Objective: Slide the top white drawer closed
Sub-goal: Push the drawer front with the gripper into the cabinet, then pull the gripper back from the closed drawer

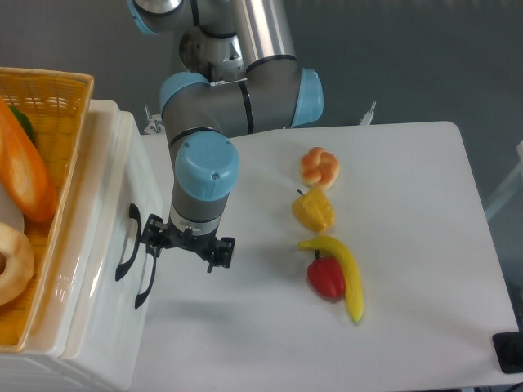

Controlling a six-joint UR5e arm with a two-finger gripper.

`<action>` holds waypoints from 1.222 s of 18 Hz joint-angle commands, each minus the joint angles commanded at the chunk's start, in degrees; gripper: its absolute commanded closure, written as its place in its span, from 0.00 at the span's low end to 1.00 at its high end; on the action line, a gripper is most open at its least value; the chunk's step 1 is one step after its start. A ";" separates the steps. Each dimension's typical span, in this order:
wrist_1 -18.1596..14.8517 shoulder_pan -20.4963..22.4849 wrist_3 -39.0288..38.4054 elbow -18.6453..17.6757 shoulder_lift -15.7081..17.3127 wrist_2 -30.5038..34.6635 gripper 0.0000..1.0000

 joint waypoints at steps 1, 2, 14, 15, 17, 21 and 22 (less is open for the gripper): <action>0.00 0.00 0.00 0.00 0.00 -0.09 0.00; 0.09 0.00 -0.09 0.09 0.00 -0.26 0.00; 0.00 0.70 0.17 0.09 0.00 -0.97 0.00; 0.09 0.96 0.26 0.17 0.00 -0.97 0.00; 0.26 2.02 3.14 0.35 -0.17 0.43 0.00; 0.09 4.91 11.15 0.53 0.17 6.67 0.00; 0.09 6.05 12.47 1.05 0.35 6.85 0.00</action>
